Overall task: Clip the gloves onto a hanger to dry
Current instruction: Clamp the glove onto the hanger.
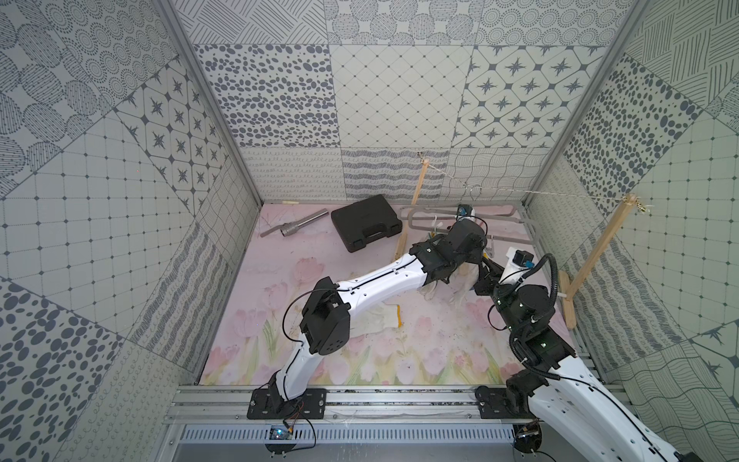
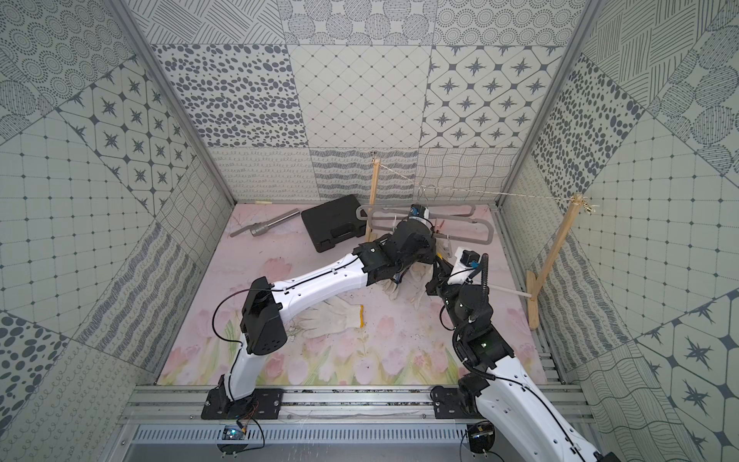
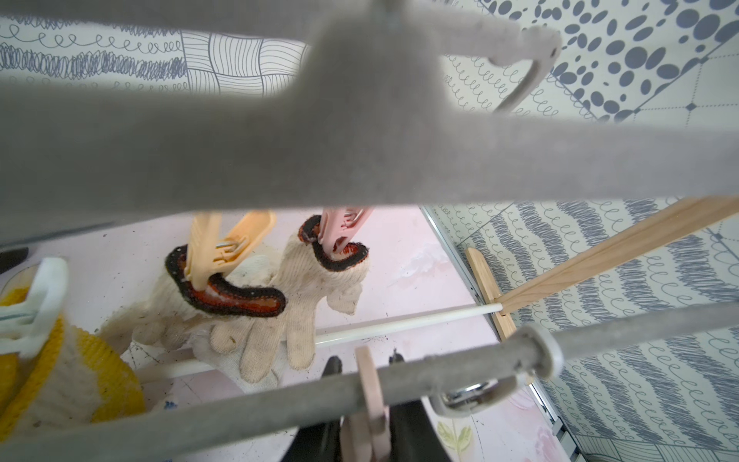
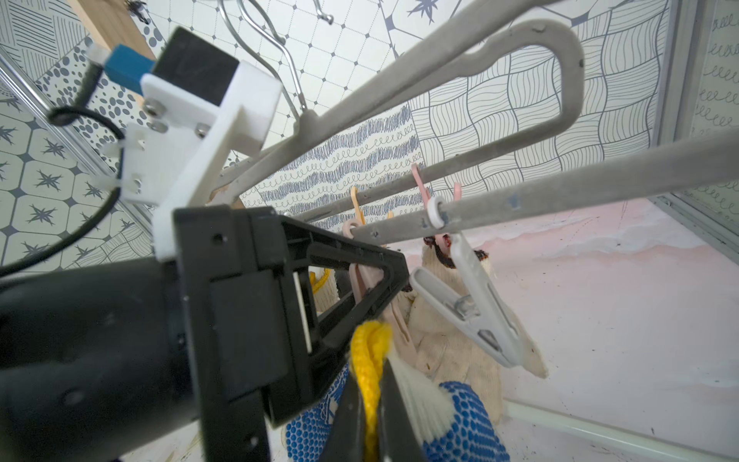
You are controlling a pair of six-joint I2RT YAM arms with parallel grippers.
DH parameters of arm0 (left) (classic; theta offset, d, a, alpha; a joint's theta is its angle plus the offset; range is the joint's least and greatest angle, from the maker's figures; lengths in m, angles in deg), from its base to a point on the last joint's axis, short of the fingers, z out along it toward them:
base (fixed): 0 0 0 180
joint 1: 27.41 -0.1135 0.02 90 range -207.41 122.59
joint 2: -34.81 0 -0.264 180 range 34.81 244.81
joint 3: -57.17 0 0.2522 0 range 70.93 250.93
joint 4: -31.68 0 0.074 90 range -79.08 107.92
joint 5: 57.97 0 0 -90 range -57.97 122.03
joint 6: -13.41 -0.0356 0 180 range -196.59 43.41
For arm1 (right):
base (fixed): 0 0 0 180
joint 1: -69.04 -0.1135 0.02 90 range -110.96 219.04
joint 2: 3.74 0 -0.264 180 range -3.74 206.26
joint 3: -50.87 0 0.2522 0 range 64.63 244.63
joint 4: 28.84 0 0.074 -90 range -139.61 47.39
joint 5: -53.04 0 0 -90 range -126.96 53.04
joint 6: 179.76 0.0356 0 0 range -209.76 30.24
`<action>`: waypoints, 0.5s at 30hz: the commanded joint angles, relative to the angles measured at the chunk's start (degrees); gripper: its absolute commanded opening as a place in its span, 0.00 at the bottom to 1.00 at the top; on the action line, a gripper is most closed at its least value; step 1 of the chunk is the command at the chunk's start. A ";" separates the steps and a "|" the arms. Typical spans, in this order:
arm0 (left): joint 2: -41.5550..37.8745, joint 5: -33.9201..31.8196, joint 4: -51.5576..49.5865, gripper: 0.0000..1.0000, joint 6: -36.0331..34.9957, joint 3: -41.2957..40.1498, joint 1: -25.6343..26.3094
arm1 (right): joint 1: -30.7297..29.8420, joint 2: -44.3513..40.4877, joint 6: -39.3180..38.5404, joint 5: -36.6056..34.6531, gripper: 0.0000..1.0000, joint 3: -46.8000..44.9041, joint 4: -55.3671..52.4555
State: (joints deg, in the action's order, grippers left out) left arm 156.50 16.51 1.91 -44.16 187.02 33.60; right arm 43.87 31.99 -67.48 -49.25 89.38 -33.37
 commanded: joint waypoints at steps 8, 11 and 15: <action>-2.13 3.66 0.04 0.25 1.08 -1.57 -0.47 | 0.22 1.44 0.29 2.06 0.01 2.05 0.57; -2.30 3.74 0.02 0.22 0.95 -1.57 -0.55 | 0.52 1.51 0.90 1.91 0.00 1.40 0.09; -2.43 4.01 0.33 0.12 0.67 -1.62 -0.63 | 0.65 0.37 1.62 2.23 0.00 -0.26 -0.36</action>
State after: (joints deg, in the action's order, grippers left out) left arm 155.29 18.82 1.91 -43.66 185.56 33.32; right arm 44.37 33.50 -66.89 -47.48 89.67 -34.79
